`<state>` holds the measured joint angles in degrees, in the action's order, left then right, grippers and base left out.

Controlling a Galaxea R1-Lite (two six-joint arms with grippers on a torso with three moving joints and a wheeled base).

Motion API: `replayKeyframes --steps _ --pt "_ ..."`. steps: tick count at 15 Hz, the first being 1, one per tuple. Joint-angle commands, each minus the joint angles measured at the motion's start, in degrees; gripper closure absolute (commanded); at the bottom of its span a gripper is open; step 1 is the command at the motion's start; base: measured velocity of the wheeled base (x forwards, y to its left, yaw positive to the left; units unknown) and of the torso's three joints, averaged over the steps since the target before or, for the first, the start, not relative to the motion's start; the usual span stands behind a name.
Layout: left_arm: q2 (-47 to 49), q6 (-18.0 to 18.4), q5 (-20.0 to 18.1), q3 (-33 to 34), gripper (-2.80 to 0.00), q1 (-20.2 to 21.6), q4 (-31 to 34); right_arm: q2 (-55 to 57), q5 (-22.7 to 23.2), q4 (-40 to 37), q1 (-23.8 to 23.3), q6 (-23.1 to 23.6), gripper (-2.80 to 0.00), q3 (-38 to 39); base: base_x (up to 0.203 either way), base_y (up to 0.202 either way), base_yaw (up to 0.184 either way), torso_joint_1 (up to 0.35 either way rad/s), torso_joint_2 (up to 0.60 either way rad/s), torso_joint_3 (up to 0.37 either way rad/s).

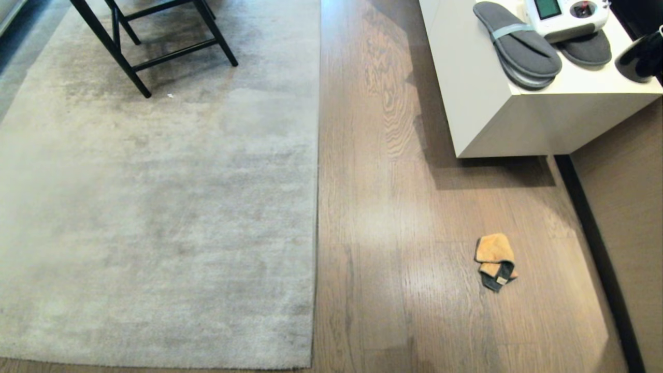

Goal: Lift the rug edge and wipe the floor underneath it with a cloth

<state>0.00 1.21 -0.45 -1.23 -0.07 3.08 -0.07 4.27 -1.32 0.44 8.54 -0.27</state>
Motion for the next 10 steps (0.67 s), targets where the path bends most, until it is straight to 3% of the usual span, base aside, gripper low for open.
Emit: replayKeyframes --steps 1,10 --pt "0.0 0.0 0.0 0.0 0.00 0.0 0.0 0.1 0.0 0.0 0.0 0.1 0.00 0.0 0.000 0.000 0.000 0.002 0.00 0.199" --pt "0.0 0.0 0.0 0.0 0.00 0.0 0.0 0.1 0.0 0.0 0.0 0.1 0.00 0.0 0.000 0.000 0.000 0.002 0.00 0.202"
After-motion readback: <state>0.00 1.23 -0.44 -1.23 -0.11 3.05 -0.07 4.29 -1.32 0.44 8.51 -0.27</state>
